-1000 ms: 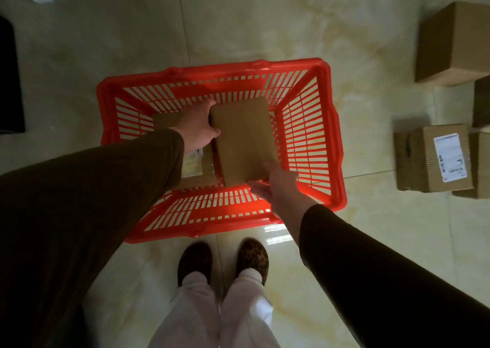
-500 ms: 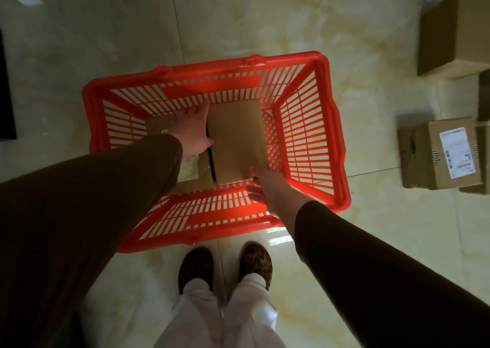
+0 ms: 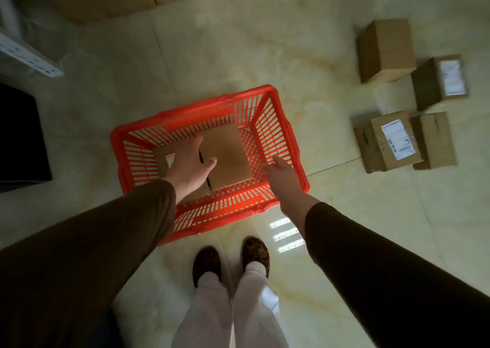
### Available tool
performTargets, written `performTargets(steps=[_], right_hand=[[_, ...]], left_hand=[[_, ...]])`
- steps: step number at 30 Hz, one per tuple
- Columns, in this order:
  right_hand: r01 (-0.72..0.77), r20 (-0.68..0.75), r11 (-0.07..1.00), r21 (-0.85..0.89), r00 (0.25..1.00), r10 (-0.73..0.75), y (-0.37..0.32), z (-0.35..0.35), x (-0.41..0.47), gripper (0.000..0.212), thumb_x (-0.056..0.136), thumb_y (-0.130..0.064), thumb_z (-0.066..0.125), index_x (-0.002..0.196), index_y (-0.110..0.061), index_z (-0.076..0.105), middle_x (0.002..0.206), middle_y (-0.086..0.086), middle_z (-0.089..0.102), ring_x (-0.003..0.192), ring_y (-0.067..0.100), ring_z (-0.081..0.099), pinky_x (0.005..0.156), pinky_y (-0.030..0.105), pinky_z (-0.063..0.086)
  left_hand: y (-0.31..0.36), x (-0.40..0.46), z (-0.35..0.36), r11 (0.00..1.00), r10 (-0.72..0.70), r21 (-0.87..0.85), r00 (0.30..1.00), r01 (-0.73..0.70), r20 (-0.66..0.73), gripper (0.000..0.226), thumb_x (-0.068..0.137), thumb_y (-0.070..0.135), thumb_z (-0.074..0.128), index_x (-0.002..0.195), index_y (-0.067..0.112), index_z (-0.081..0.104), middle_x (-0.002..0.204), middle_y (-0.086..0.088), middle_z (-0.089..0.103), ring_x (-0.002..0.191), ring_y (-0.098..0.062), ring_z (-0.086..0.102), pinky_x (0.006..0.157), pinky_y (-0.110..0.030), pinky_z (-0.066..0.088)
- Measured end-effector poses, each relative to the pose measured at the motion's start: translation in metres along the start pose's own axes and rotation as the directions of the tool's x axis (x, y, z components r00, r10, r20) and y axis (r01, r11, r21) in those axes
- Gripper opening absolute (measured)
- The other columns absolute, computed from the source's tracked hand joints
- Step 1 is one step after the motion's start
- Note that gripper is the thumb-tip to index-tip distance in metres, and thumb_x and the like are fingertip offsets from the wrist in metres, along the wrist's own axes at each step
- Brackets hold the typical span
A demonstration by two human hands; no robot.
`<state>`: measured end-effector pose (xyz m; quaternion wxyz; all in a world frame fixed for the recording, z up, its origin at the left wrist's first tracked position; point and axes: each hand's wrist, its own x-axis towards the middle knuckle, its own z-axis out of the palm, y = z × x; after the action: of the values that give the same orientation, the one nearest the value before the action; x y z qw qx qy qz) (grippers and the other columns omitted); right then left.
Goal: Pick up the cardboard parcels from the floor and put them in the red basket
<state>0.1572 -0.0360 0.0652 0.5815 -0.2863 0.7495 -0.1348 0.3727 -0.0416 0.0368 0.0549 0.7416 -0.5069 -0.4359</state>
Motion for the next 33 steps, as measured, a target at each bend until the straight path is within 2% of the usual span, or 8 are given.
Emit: performTargets(steps=[2,5,9,12,14,20,27,33], right_hand=[[0.020,-0.037,0.999,0.036,0.999,-0.018,-0.005,-0.020,-0.015,0.022,0.090,-0.028,0.055,0.111,-0.027,0.059,0.098,0.000,0.071,0.085,0.026,0.070,0.073,0.039,0.055],[0.013,-0.079,0.995,0.103,0.997,-0.005,-0.008,-0.052,-0.031,0.034,0.087,-0.034,0.055,0.119,-0.031,0.064,0.103,-0.005,0.073,0.092,0.023,0.072,0.079,0.040,0.058],[0.016,-0.146,0.989,0.145,0.989,0.005,-0.007,-0.104,-0.040,0.053,0.094,-0.035,0.055,0.145,-0.022,0.050,0.144,-0.004,0.056,0.122,0.016,0.058,0.083,0.026,0.042],[0.025,-0.206,0.977,0.213,0.978,0.020,0.005,-0.151,-0.039,0.054,0.097,-0.028,0.057,0.150,-0.023,0.045,0.142,-0.001,0.057,0.121,0.021,0.058,0.093,0.032,0.045],[0.024,-0.217,0.976,0.216,0.976,0.024,0.017,-0.184,-0.035,0.052,0.097,-0.026,0.057,0.148,-0.024,0.047,0.143,-0.001,0.057,0.125,0.021,0.056,0.097,0.032,0.045],[0.047,-0.192,0.975,0.218,0.981,-0.004,0.051,-0.286,-0.030,0.050,0.098,-0.021,0.056,0.147,-0.020,0.047,0.143,0.000,0.054,0.121,0.020,0.056,0.090,0.028,0.040],[0.015,-0.277,0.983,0.185,0.960,0.038,0.058,-0.384,-0.009,0.046,0.097,-0.024,0.057,0.143,-0.023,0.051,0.129,-0.001,0.061,0.113,0.024,0.060,0.088,0.034,0.047],[0.014,-0.293,0.989,0.149,0.956,0.030,0.045,-0.441,0.024,0.048,0.096,-0.028,0.056,0.143,-0.028,0.049,0.137,-0.001,0.056,0.113,0.027,0.061,0.084,0.034,0.050]], left_hand=[[0.022,-0.016,0.000,0.999,-0.011,-0.036,1.000,0.012,0.011,0.071,0.096,0.040,0.061,0.156,0.020,0.028,0.162,-0.005,0.029,0.148,-0.022,0.027,0.115,-0.034,0.023],[0.062,-0.038,0.004,0.999,0.042,-0.037,0.998,-0.040,0.036,0.067,0.098,0.038,0.059,0.155,0.018,0.030,0.160,-0.006,0.031,0.147,-0.023,0.030,0.118,-0.039,0.026],[0.120,-0.049,0.021,0.992,0.127,0.009,0.991,-0.127,0.042,0.062,0.098,0.038,0.058,0.151,0.014,0.038,0.155,-0.008,0.038,0.143,-0.024,0.035,0.116,-0.039,0.030],[0.160,-0.052,0.045,0.984,0.174,0.042,0.984,-0.176,0.042,0.059,0.094,0.047,0.056,0.144,0.017,0.046,0.146,-0.006,0.047,0.137,-0.025,0.042,0.114,-0.041,0.033],[0.188,-0.057,0.067,0.981,0.189,0.038,0.981,-0.191,0.051,0.054,0.096,0.041,0.056,0.142,0.014,0.048,0.144,-0.009,0.050,0.135,-0.025,0.044,0.114,-0.043,0.033],[0.259,-0.073,0.137,0.975,0.197,0.090,0.978,-0.202,0.061,0.055,0.099,0.033,0.056,0.146,0.007,0.043,0.148,-0.015,0.047,0.140,-0.028,0.039,0.116,-0.033,0.026],[0.332,-0.083,0.207,0.982,0.172,0.054,0.976,-0.181,0.132,0.057,0.099,0.039,0.053,0.148,0.014,0.040,0.147,-0.012,0.046,0.138,-0.028,0.039,0.111,-0.036,0.029],[0.396,-0.061,0.239,0.976,0.195,0.057,0.961,-0.210,0.197,0.054,0.100,0.039,0.049,0.149,0.019,0.037,0.149,-0.004,0.043,0.141,-0.022,0.032,0.108,-0.033,0.029]])
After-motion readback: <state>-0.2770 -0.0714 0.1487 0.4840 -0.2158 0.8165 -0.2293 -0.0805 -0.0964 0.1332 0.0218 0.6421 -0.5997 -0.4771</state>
